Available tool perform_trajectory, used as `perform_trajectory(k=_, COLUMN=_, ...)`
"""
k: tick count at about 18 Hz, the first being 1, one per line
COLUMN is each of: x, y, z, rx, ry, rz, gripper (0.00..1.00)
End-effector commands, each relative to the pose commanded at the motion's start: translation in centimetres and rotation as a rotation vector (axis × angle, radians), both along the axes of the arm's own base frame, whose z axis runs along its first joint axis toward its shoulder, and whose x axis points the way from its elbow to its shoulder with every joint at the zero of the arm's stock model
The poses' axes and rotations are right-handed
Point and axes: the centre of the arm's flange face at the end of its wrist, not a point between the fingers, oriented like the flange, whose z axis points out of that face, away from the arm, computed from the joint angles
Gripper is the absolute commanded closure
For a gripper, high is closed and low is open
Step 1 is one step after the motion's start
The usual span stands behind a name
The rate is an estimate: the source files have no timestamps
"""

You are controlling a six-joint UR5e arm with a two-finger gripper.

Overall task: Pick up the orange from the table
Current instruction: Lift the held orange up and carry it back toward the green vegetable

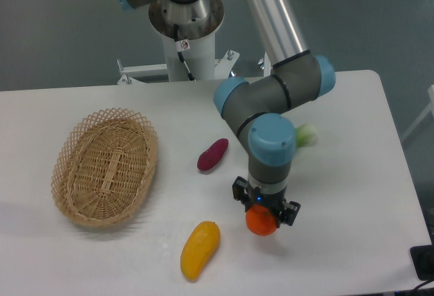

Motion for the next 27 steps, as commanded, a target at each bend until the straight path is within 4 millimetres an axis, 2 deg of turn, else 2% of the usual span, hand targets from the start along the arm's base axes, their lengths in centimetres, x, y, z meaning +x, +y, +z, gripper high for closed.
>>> perform_trajectory(k=3, x=-1.4, y=-0.5, z=1.7, rx=-0.026, ry=-0.022, rz=-0.015, gripper=0.22)
perform_trajectory(k=9, x=-2.7, y=-1.4, z=2.9, rx=-0.029, ry=-0.005, rz=-0.010, gripper=0.22)
perform_trajectory(k=18, x=-3.1, y=-1.8, z=3.1, rx=-0.060, ry=0.020, rz=-0.004, gripper=0.21)
perform_trajectory(k=27, x=-3.8, y=-1.3, z=3.9, rx=-0.055, ry=0.041, rz=-0.004, gripper=0.21)
